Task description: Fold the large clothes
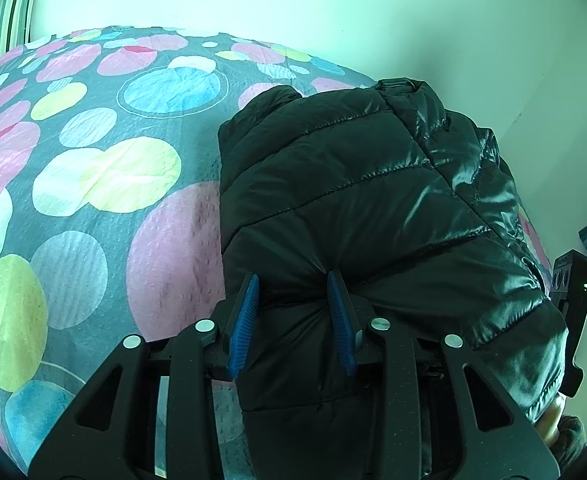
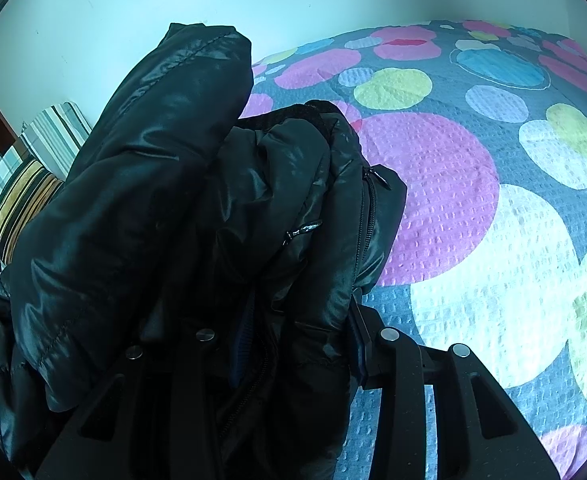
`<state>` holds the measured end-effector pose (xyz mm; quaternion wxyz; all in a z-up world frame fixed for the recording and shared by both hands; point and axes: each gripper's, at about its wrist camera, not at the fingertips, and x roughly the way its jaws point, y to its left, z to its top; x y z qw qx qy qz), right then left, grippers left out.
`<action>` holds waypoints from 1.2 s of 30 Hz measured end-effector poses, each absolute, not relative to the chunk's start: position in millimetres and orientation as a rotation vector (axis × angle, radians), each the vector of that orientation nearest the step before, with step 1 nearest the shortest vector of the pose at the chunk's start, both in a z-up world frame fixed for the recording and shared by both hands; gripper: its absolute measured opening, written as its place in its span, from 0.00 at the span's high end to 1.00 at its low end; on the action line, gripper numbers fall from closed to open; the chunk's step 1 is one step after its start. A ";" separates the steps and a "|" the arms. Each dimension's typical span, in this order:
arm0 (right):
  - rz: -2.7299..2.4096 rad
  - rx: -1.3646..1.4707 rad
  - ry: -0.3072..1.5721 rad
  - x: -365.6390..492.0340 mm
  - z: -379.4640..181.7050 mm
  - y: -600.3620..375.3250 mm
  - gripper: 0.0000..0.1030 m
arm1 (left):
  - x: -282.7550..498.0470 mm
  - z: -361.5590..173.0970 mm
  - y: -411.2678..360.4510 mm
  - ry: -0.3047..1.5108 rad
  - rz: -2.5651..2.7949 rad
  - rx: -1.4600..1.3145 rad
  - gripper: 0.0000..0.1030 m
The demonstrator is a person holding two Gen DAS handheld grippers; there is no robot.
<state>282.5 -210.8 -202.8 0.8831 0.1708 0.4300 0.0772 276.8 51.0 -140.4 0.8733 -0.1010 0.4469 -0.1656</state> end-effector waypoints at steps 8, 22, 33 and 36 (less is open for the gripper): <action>0.139 0.387 0.882 277.0 -199.5 -218.7 0.51 | 274.8 -138.0 56.6 0.918 -0.308 -0.180 0.50; 0.025 0.309 0.782 217.8 -137.4 -220.2 0.32 | 220.7 -98.6 54.5 0.807 -0.177 -0.038 0.19; -0.014 0.163 0.676 150.6 -84.6 -188.8 0.21 | 146.4 -53.5 43.7 0.679 -0.116 -0.002 0.09; -0.022 0.136 0.655 139.8 -78.8 -183.2 0.20 | 129.2 -45.1 39.9 0.658 -0.108 0.003 0.08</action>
